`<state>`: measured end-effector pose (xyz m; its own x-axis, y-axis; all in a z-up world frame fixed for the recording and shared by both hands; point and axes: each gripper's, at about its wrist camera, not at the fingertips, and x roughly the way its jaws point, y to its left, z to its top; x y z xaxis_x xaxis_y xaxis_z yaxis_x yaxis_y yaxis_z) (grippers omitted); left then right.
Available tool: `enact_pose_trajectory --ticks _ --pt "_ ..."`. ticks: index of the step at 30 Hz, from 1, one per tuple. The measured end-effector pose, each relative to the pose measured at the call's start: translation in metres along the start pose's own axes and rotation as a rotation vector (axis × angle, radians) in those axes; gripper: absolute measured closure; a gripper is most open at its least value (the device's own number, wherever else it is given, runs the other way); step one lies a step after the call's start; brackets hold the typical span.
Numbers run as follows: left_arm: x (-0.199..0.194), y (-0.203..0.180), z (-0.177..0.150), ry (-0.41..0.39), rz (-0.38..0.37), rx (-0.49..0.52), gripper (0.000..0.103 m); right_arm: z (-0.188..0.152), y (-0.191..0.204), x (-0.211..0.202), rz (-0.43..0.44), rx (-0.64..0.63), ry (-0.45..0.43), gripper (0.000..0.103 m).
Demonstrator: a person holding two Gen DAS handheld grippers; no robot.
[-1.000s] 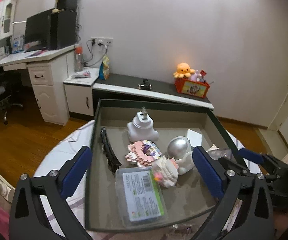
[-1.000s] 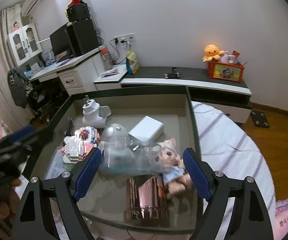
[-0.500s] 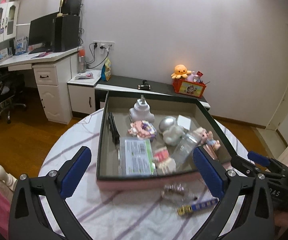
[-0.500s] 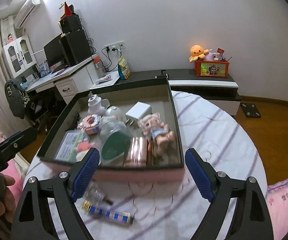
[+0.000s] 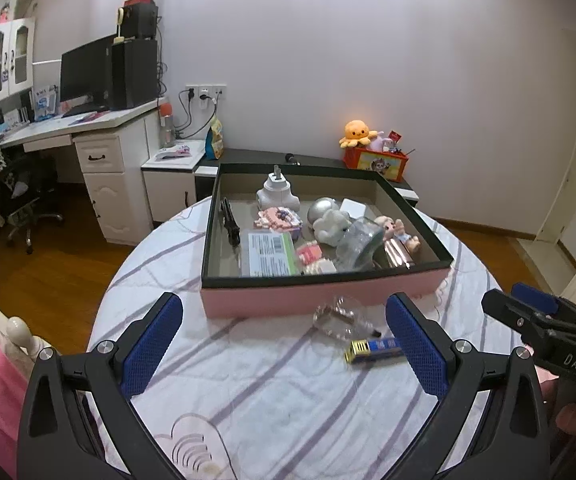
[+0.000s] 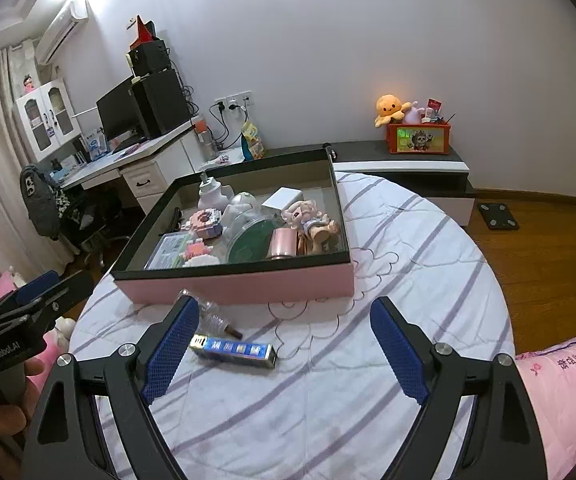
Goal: Organize rigid objects
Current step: 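Move both tools back toward the blue box and glass bottle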
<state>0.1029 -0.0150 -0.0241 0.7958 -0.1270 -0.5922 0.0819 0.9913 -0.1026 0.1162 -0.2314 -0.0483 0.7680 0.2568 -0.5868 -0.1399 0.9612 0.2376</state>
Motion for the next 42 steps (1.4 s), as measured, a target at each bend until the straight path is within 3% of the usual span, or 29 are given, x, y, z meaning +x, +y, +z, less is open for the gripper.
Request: enact_pose_trajectory --ticks 23,42 --pt "-0.025 0.006 -0.026 0.012 0.010 -0.011 0.000 -0.018 0.025 -0.014 0.003 -0.033 0.018 0.014" --pt "0.028 0.024 -0.043 0.139 0.043 -0.059 0.000 -0.040 0.041 0.066 0.032 -0.037 0.210 0.014"
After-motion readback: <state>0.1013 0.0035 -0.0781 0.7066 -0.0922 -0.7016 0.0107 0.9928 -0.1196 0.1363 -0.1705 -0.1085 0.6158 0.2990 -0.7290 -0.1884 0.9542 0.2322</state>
